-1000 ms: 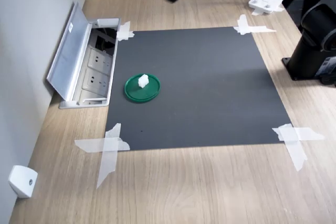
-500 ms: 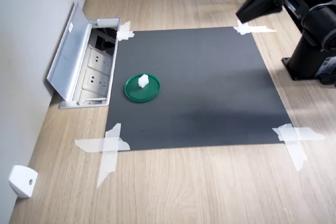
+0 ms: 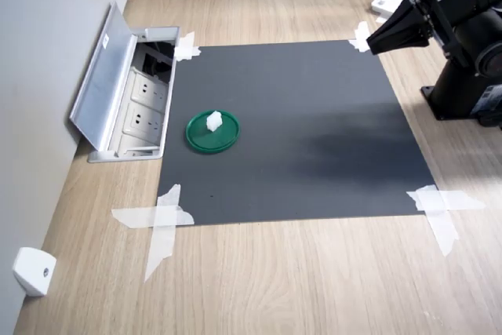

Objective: Grasp a white terminal and put it on the green lid.

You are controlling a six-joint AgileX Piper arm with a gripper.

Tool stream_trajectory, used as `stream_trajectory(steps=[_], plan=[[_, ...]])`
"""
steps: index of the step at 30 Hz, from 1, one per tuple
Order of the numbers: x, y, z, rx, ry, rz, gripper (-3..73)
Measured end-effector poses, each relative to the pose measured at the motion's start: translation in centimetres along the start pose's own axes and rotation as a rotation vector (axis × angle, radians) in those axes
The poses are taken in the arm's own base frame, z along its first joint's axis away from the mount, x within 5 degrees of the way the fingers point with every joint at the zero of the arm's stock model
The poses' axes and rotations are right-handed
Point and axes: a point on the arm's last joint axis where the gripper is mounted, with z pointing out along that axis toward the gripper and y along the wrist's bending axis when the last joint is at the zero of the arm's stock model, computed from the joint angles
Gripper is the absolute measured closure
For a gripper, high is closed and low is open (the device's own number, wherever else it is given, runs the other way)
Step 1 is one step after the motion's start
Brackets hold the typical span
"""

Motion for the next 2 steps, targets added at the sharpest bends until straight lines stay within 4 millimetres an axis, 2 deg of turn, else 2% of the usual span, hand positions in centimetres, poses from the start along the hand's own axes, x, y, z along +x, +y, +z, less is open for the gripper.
stream_trajectory(steps=[2], plan=[[0.0, 0.0, -0.03, 0.0, -0.003, 0.0, 70.2]])
